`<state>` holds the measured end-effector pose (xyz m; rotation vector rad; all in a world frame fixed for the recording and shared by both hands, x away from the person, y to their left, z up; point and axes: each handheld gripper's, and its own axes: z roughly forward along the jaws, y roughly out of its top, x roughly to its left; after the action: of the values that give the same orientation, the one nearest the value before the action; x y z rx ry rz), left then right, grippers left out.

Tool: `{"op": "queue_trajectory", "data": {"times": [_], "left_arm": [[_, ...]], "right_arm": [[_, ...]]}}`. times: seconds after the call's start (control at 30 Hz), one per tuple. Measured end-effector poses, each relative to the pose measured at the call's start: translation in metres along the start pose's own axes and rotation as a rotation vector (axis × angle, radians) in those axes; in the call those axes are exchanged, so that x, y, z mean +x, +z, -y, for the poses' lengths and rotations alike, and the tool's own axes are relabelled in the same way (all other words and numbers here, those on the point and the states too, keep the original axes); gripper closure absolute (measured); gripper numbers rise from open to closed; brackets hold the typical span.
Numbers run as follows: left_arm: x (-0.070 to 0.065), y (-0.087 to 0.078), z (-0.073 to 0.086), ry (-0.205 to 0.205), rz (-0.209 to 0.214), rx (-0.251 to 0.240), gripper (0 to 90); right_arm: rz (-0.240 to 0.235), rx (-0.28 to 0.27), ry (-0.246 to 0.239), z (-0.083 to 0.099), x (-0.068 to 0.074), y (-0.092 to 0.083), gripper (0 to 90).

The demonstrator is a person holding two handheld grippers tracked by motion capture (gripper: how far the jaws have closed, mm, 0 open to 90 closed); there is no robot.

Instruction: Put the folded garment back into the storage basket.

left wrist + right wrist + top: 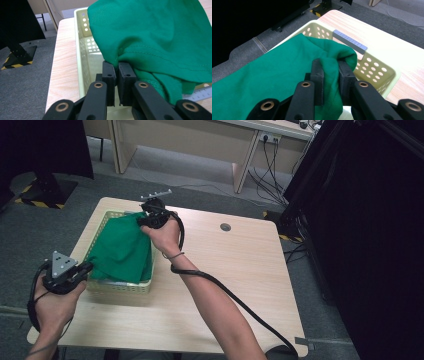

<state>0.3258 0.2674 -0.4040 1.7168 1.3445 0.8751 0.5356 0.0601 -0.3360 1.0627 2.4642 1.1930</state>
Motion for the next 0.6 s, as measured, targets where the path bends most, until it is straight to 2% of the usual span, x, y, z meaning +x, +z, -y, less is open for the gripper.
{"op": "queue_trajectory", "data": {"times": [0.6], "left_arm": [[0.0005, 0.0014, -0.0004, -0.003, 0.004, 0.010, 83.2]], "right_arm": [[0.003, 0.002, -0.003, 0.0009, -0.0007, 0.0019, 77.7]]}}
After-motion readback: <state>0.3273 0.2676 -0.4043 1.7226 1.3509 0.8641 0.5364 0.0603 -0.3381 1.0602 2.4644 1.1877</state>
